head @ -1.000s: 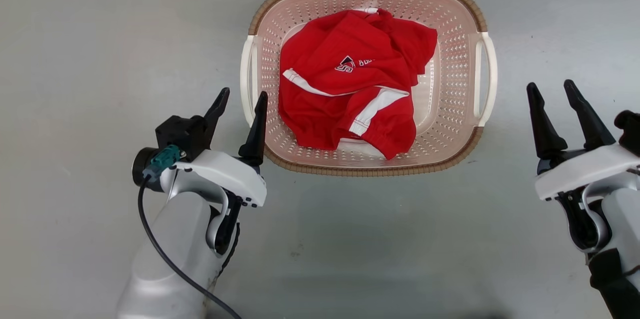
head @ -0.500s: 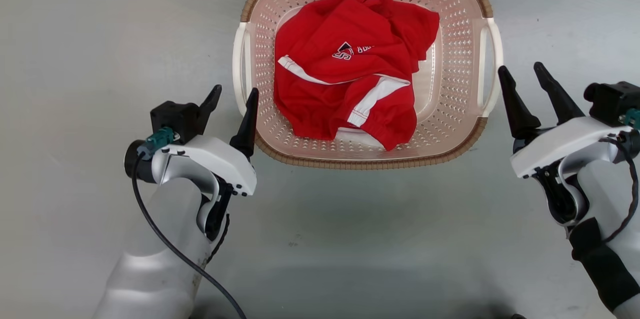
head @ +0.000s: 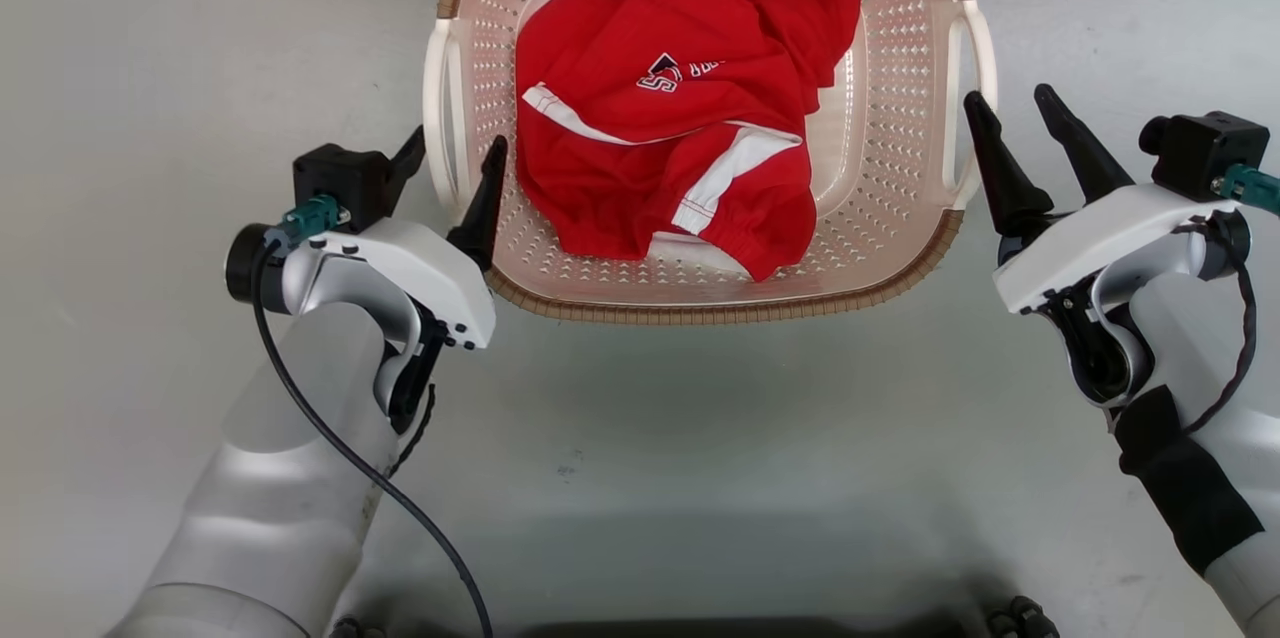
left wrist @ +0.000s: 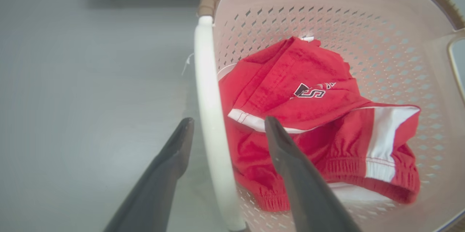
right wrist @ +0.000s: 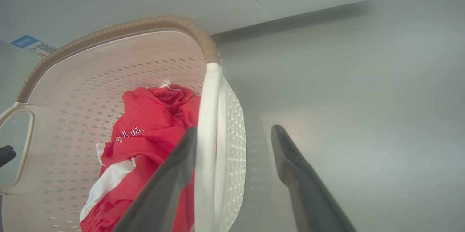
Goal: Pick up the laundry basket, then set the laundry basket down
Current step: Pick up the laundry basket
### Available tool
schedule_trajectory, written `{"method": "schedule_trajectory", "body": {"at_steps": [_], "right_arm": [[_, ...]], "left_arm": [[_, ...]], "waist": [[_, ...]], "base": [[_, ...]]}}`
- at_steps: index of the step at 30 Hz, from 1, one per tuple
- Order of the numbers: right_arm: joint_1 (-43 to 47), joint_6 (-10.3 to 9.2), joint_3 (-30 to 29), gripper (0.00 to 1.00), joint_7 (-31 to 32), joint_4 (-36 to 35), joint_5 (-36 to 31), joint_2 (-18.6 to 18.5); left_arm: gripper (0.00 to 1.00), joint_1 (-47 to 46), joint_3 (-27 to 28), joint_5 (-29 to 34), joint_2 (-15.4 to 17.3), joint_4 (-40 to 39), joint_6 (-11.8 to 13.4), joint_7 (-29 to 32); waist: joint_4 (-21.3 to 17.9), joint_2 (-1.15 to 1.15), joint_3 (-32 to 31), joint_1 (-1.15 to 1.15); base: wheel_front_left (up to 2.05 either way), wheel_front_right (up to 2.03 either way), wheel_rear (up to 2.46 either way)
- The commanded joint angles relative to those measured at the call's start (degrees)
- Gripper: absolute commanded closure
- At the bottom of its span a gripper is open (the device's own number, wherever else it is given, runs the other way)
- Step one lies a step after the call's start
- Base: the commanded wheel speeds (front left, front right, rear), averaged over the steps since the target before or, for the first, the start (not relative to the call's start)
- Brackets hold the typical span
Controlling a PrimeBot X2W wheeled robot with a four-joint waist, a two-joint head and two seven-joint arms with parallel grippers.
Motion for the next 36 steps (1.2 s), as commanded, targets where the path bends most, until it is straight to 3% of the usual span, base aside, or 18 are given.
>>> {"method": "schedule_trajectory", "body": {"at_steps": [1,13,25,26,27,28,36], "right_arm": [[1.41,0.21,0.87,0.00,-0.78,-0.09,0.75,-0.04],[-0.90,0.21,2.81,0.00,-0.78,0.25,3.15,1.56],[-1.92,0.21,3.80,0.00,-0.78,0.38,3.66,1.88],[-2.05,0.21,3.79,0.63,-0.78,0.38,3.74,1.89],[-2.05,0.21,3.79,0.63,-0.78,0.38,3.74,1.89],[-2.16,0.21,3.75,1.00,-0.78,0.38,3.85,1.89],[-3.19,0.21,4.73,1.00,-0.78,0.44,4.29,1.43]], "left_arm": [[0.00,-0.03,0.71,-0.49,2.15,-0.01,-0.16,-0.59],[0.00,-3.78,-3.49,-2.49,4.39,2.37,-0.16,-0.59],[0.01,-4.67,-4.58,-4.07,4.48,2.87,-0.16,-0.59],[0.72,-4.79,-4.86,-4.10,4.46,2.87,-0.16,-0.59],[0.72,-4.79,-4.86,-4.10,4.46,2.87,-0.16,-0.59],[1.00,-4.81,-5.11,-4.43,4.34,2.90,-0.16,-0.59],[1.00,-6.34,-8.12,-6.87,4.56,4.19,-0.16,-0.59]], "waist": [[-0.27,0.00,0.47,0.00],[-0.37,0.00,2.41,0.00],[-0.28,0.00,3.28,0.00],[-0.29,0.00,3.39,0.00],[-0.29,0.00,3.39,0.00],[-0.31,0.00,3.51,0.00],[-0.33,0.00,4.26,0.00]], "base": [[0.00,0.00,0.00],[0.00,0.00,0.00],[0.00,0.00,0.00],[0.00,0.00,0.00],[0.00,0.00,0.00],[0.00,0.00,0.00],[0.00,0.00,0.00]]}}
